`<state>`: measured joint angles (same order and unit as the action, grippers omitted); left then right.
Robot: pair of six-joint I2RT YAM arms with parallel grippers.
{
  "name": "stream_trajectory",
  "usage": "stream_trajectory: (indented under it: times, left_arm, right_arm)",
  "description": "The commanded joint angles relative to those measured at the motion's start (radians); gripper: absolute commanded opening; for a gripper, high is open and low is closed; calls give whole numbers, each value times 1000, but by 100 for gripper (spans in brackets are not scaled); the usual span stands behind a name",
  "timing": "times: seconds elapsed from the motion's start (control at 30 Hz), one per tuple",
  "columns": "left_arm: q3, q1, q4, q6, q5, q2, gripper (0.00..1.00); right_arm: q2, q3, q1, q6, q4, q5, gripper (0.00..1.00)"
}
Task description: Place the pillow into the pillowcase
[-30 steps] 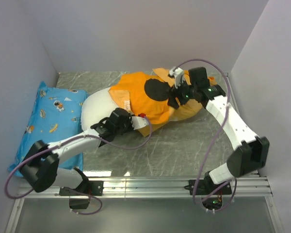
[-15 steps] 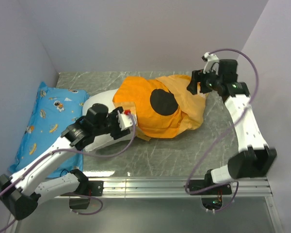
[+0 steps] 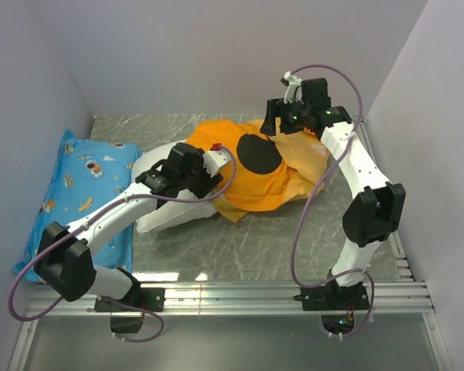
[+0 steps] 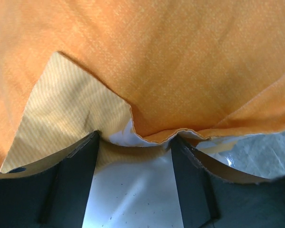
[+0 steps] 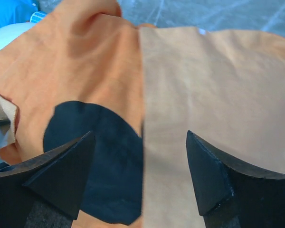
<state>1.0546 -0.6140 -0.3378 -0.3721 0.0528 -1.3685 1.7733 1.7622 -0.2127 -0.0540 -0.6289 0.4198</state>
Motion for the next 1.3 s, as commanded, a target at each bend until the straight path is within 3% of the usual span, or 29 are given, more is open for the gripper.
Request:
stream_trajectory:
  times: [0.0, 0.1, 0.17, 0.27, 0.3, 0.37, 0.47, 0.57, 0.6, 0.67, 0.8, 0.83, 0.87, 0.9, 0.93, 0.97, 1.0, 1.07, 1.13, 1.17, 1.27]
  left_arm:
    - [61, 33, 49, 44, -50, -24, 67]
    - [71, 48, 42, 52, -51, -44, 64]
    - [76, 60, 39, 62, -38, -55, 61]
    - [82, 72, 30, 68, -31, -66, 57]
    - [85, 77, 29, 73, -31, -67, 56]
    - [88, 86, 23, 76, -21, -72, 54]
    - [85, 91, 26, 76, -21, -76, 49]
    - [84, 95, 28, 75, -16, -87, 38]
    - [88, 97, 25, 78, -11, -96, 32]
    - [100, 103, 17, 84, -10, -106, 22]
    - [104, 112, 14, 93, 7, -110, 13]
    - [104, 114, 7, 94, 19, -110, 11]
    - [110, 115, -1, 98, 27, -110, 10]
    - [111, 115, -6, 99, 39, -112, 10]
    - [117, 118, -13, 102, 64, -112, 9]
    - [134, 123, -33, 101, 88, -115, 9]
    - [140, 126, -46, 101, 110, -115, 10]
    - [168, 134, -84, 95, 187, -110, 14]
    - [192, 141, -124, 85, 251, -93, 29]
    - [208, 158, -141, 73, 318, -81, 42]
    - [209, 192, -211, 33, 390, -9, 63]
  right_arm:
    - [64, 69, -37, 35, -47, -81, 84]
    - [92, 83, -51, 80, -78, -128, 82]
    - [101, 79, -56, 95, -80, -217, 74]
    - [110, 79, -42, 108, -89, -312, 56]
    - [95, 72, -37, 109, -88, -331, 43]
    - [62, 42, -14, 105, -74, -354, 32]
    - [-27, -15, 22, 109, -60, -365, 29]
    - [-109, -78, 79, 129, -64, -365, 13]
    - [-139, -98, 94, 135, -75, -371, 0]
    - [-188, -145, 171, 135, -92, -366, 0]
    - [-412, -404, 341, 149, -106, -332, 0]
    - [-448, -449, 370, 155, -142, -323, 1]
    - [-475, -487, 406, 167, -167, -311, 11]
    - [-517, -541, 456, 196, -198, -299, 39]
    - [-535, -562, 484, 215, -245, -285, 53]
    - [-555, -578, 504, 255, -259, -274, 77]
    - [-595, -589, 515, 273, -261, -260, 84]
    - [-638, -580, 518, 312, -220, -202, 90]
    - [-667, -518, 477, 333, -186, -65, 91]
    - [-667, -495, 431, 332, -169, -53, 91]
    - [-624, -416, 180, 341, -114, -96, 91]
